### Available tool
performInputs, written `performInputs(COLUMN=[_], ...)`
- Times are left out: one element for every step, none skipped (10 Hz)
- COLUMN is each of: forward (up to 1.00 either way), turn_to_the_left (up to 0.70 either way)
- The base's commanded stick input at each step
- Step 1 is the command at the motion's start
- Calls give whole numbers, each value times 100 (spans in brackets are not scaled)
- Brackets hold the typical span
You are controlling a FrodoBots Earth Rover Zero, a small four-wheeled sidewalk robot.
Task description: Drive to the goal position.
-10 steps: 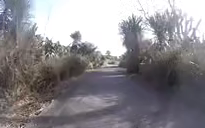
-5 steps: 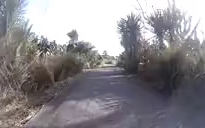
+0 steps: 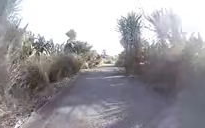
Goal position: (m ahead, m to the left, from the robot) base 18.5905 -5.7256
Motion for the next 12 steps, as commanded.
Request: performInputs(forward=[45,45,45,45,45,45,45,45,45,45,45,45], turn_to_the_left=[0,0,0,0,0,0,0,0,0,0,0,0])
